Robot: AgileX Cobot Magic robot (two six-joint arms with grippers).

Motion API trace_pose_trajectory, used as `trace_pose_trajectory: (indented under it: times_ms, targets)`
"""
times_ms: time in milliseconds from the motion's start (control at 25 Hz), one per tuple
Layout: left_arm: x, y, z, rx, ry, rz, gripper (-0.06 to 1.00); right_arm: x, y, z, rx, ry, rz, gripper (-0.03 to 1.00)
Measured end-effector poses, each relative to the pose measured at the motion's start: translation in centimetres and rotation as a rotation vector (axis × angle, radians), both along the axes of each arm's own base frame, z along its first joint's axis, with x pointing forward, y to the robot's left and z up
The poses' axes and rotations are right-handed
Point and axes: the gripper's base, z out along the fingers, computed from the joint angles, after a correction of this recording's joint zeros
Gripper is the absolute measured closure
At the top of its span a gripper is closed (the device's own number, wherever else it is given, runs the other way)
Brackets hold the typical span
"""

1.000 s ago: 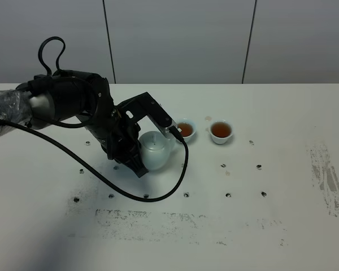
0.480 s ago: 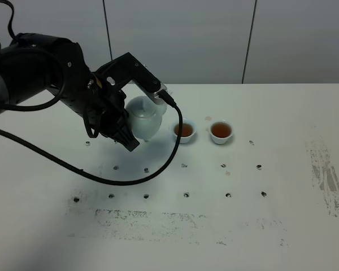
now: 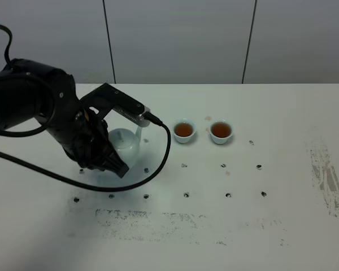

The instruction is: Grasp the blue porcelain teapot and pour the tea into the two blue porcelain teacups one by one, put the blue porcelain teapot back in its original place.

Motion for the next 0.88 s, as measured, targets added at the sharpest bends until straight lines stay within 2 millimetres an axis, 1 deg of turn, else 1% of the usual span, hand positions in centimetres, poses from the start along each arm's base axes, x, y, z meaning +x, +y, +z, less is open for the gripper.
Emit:
trace_pose_trajectory:
  times_ms: [200,360,560,800,880]
  targets:
    - [-2.2,0.9,-1.6,-0.005,0.017,0.011,0.82,0.0,0.0,0.0,0.0,0.0,0.0,0.76]
    - [-3.2,1.2,-3.2,-0.027,0.02,0.028,0.82,0.0,0.0,0.0,0.0,0.0,0.0,0.76]
    - [-3.7,1.3,-4.3,-0.073,0.02,0.069,0.82,0.0,0.0,0.0,0.0,0.0,0.0,0.76]
    - [-3.7,2.6,-5.2,-0.07,0.008,0.108,0.82,0.0,0.0,0.0,0.0,0.0,0.0,0.76]
    - [-3.7,2.8,-5.3,-0.066,0.005,0.108,0.82,0.0,0.0,0.0,0.0,0.0,0.0,0.76]
